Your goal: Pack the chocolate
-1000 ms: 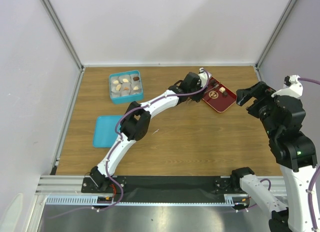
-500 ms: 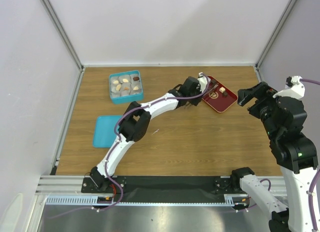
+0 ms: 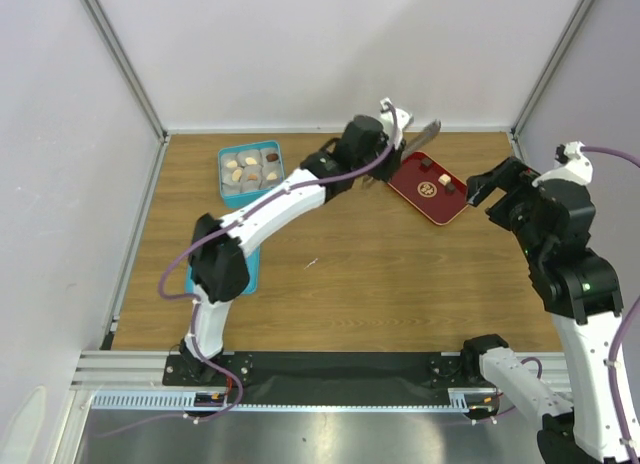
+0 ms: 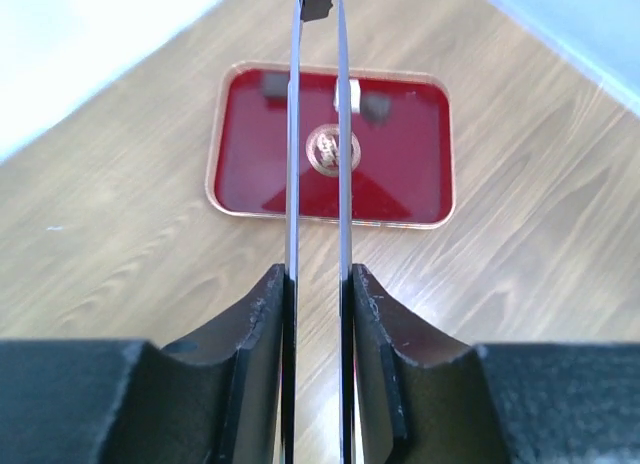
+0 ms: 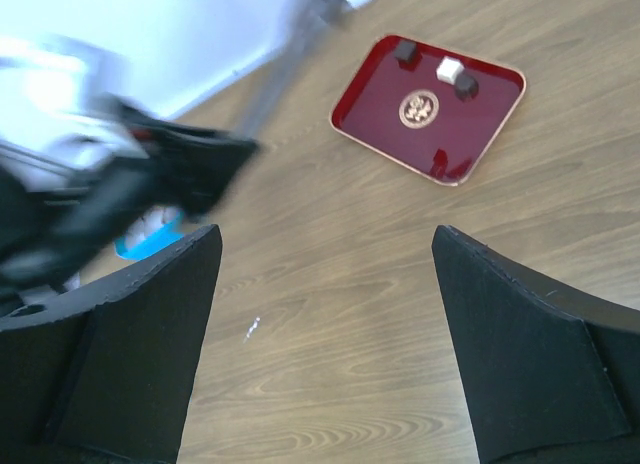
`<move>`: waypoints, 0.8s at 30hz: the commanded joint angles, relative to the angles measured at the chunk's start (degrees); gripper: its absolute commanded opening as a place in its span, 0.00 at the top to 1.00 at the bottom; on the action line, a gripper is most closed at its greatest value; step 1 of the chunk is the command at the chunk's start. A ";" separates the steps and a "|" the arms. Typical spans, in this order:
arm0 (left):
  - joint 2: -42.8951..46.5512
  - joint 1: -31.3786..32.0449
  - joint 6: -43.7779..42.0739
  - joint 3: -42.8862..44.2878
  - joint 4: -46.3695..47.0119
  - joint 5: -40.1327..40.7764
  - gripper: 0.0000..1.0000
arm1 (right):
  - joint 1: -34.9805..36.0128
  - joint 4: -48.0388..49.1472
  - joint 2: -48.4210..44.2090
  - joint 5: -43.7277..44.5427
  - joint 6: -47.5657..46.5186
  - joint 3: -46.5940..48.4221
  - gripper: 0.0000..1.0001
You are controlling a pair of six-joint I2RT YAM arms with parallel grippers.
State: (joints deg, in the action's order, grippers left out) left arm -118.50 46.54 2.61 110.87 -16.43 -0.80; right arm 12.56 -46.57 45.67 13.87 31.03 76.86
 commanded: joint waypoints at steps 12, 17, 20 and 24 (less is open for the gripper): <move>25.32 -10.94 12.67 -8.78 -26.81 16.35 0.67 | -0.16 -11.79 14.88 -9.56 1.76 14.10 0.08; 35.42 -19.89 14.70 -22.35 -25.67 16.18 0.66 | -0.08 -14.08 16.82 -11.93 2.11 14.28 0.08; 37.02 -24.72 14.62 -27.27 -26.47 15.57 0.67 | 0.19 -14.43 17.26 -12.72 2.37 12.80 0.08; 37.64 -28.34 14.18 -31.15 -26.64 13.38 0.67 | 0.36 -13.90 17.78 -13.08 2.90 11.65 0.09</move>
State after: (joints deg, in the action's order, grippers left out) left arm -83.68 20.12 15.73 80.93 -44.18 14.33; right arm 12.58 -59.94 63.18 2.07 33.06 88.68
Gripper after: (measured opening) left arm 0.329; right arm 0.916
